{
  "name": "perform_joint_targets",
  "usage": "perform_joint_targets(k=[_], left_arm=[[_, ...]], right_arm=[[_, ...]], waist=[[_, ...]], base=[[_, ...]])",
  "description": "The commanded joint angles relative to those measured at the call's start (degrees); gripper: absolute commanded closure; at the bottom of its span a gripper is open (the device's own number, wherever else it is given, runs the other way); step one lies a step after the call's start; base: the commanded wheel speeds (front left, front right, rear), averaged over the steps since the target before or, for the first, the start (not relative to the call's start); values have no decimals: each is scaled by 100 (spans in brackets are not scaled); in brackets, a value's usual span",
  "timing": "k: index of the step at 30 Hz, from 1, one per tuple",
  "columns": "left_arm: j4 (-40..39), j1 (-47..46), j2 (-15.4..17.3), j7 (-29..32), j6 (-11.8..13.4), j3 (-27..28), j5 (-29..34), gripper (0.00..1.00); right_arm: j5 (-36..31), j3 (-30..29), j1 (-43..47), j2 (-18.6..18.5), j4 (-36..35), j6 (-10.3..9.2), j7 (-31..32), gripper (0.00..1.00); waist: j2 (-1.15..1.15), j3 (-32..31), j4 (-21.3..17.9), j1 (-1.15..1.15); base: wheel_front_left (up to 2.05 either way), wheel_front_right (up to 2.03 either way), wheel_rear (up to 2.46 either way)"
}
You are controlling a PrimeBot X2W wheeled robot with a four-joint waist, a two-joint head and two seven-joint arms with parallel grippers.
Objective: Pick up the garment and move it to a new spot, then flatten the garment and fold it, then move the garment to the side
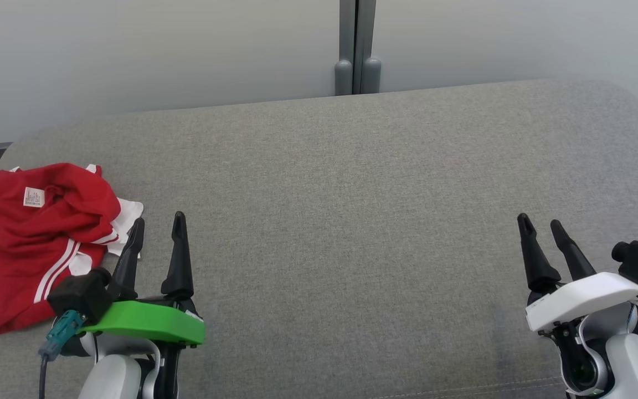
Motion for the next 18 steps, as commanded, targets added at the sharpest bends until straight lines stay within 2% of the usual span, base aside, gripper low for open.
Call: perform_joint_targets(k=[1, 12, 18], left_arm=[[-17, -30, 57, -34, 46, 24, 206, 0], [120, -16, 157, -66, 212, 109, 777, 0], [334, 18, 165, -89, 218, 198, 1005, 0]], right_arm=[[-215, 87, -144, -58, -14, 1, -92, 0], [-913, 371, -147, -78, -11, 1, -372, 0], [-1323, 408, -109, -38, 21, 1, -557, 0]], waist=[[0, 2, 6, 0], [0, -6, 40, 0], [0, -6, 78, 0]], base=[[0, 0, 0], [0, 0, 0], [0, 0, 0]])
